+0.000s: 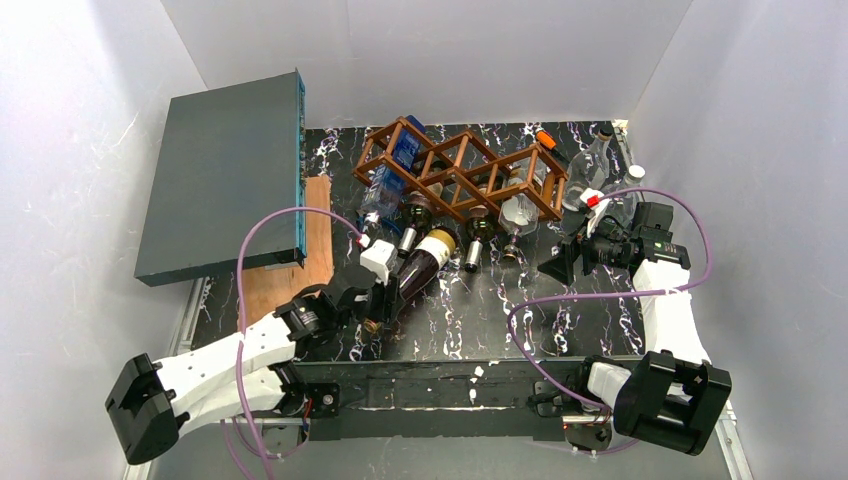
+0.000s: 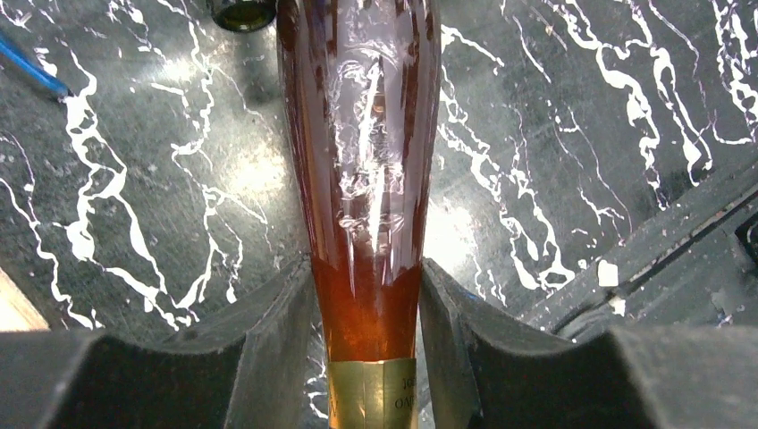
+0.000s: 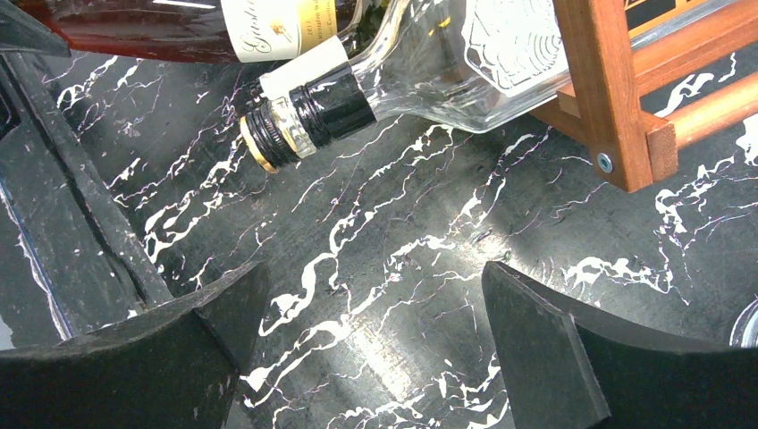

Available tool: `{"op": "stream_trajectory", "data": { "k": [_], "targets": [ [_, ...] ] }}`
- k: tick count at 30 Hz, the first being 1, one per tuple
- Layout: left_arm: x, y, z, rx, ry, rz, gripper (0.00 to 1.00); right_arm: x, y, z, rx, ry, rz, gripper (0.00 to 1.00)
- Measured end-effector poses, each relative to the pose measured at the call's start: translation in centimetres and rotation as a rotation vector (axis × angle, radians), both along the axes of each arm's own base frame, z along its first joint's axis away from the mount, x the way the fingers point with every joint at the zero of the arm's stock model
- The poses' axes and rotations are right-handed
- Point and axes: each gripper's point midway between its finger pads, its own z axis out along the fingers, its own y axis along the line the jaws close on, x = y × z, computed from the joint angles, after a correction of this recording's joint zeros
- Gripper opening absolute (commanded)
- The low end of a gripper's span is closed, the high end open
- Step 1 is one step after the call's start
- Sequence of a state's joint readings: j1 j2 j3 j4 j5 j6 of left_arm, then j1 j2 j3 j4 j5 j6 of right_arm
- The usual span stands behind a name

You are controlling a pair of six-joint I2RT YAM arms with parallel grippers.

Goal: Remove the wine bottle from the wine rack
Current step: Pick up the wine bottle from the wine rack.

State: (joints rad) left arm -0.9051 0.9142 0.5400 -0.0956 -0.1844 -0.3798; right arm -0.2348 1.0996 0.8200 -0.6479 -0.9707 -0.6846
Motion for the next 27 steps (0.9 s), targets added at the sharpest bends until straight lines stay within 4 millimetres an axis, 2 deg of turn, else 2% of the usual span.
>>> {"op": "stream_trajectory", "data": {
  "k": [10, 16, 27],
  "targets": [
    [-0.3, 0.2, 0.2, -0.042, 0.027, 0.041, 0.00, 0.0, 0.0, 0.0, 0.000, 0.001, 0.001, 0.98],
    [-1.1, 0.6, 1.0, -0.059, 0.092, 0.077, 0.00, -0.2, 0.3, 0.0, -0.001, -0.015, 0.028, 0.98],
    [-2.7, 0.6, 2.3, -0.105, 0.204, 0.101, 0.00, -2.4, 1.5, 0.2, -0.009, -0.035, 0.149, 0.98]
  ]
}}
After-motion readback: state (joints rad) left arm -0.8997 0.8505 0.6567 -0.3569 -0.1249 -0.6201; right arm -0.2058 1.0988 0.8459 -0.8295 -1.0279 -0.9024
